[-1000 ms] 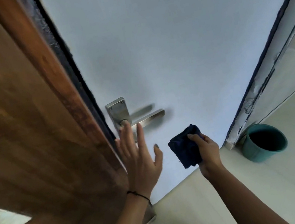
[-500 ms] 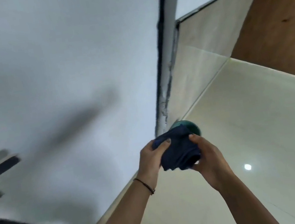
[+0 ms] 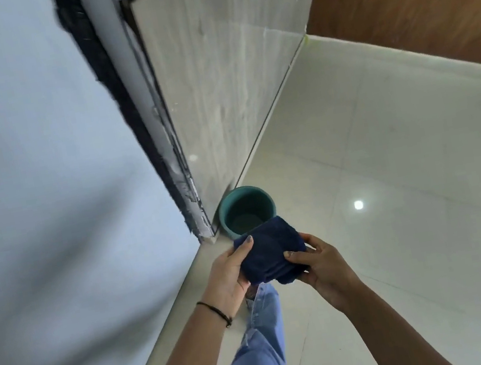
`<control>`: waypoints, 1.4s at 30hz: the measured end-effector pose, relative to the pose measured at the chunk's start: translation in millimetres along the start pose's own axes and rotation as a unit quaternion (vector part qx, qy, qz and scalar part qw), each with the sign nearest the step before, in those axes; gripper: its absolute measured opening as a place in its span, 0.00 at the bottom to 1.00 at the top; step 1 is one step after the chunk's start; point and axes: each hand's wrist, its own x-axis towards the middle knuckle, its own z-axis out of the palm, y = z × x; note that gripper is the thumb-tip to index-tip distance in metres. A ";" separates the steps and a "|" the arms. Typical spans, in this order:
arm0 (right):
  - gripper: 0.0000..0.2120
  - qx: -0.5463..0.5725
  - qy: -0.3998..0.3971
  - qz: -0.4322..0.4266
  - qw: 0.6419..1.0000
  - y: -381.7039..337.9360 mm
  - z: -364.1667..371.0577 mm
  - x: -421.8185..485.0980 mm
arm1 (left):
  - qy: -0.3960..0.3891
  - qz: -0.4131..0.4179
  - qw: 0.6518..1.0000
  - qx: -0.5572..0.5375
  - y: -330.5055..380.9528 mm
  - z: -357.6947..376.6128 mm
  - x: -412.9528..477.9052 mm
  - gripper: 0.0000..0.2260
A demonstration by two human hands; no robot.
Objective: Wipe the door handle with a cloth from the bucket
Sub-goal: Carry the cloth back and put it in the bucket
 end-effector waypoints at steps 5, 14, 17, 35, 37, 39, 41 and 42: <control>0.16 -0.060 0.076 0.070 0.993 -20.2 -8.8 127.7 | 0.058 -0.076 0.994 0.059 10.9 6.6 126.8 0.12; 0.15 -0.154 0.133 0.130 0.970 -1.0 -21.9 355.0 | 0.194 -0.106 0.957 0.185 -11.4 -21.8 338.3 0.06; 0.15 -0.152 0.139 0.158 0.966 36.6 -26.6 430.5 | 0.218 -0.114 0.951 0.185 -27.8 -40.6 404.6 0.06; 0.22 -0.246 0.117 0.303 0.913 256.3 -61.6 757.4 | 0.378 -0.180 0.877 0.236 -224.5 -192.6 730.0 0.16; 0.20 -0.273 0.122 0.295 0.907 244.1 -63.5 745.0 | 0.400 -0.160 0.875 0.223 -209.7 -179.9 713.9 0.18; 0.20 -0.280 0.108 0.256 0.919 219.2 -62.2 717.6 | 0.390 -0.139 0.888 0.201 -186.4 -160.9 680.4 0.17; 0.20 -0.278 0.081 0.217 0.932 183.6 -55.9 678.8 | 0.358 -0.103 0.913 0.165 -155.6 -131.7 640.7 0.15; 0.18 -0.276 0.075 0.202 0.937 170.9 -52.8 666.6 | 0.351 -0.099 0.920 0.147 -143.8 -120.2 627.4 0.14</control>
